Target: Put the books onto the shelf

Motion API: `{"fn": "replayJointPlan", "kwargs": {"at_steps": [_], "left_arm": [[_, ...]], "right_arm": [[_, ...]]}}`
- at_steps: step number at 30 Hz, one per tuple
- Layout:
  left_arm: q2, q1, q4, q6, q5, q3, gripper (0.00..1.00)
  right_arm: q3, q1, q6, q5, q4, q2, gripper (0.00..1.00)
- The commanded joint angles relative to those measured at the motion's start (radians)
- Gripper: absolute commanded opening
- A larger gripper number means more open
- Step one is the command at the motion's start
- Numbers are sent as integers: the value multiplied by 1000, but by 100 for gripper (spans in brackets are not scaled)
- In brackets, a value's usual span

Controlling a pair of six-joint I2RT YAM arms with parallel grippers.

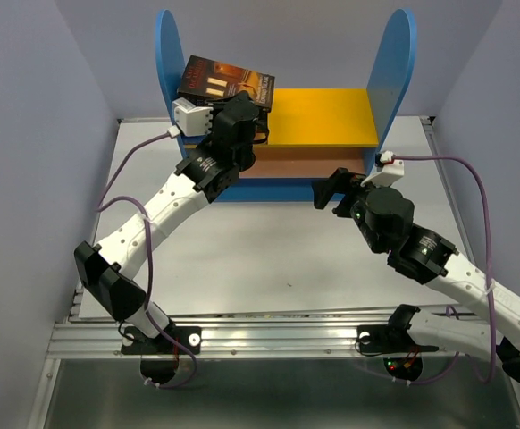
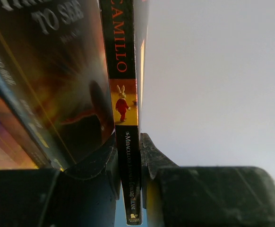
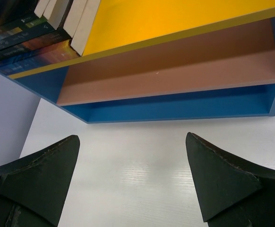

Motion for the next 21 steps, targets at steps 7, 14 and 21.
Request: {"fn": "replayJointPlan", "kwargs": {"at_steps": [7,14,21], "left_arm": [[20,2,-297,-255,-257,158,0],[26,4,-346,-272,-224,189,81],[11,5,-304,-159,-149,197,97]], "right_arm": [[19,-4,10,2,-6,-4,100],[19,-4,16,-19,-6,8,100],[35,-4,13,-33,-4,22,100]]}}
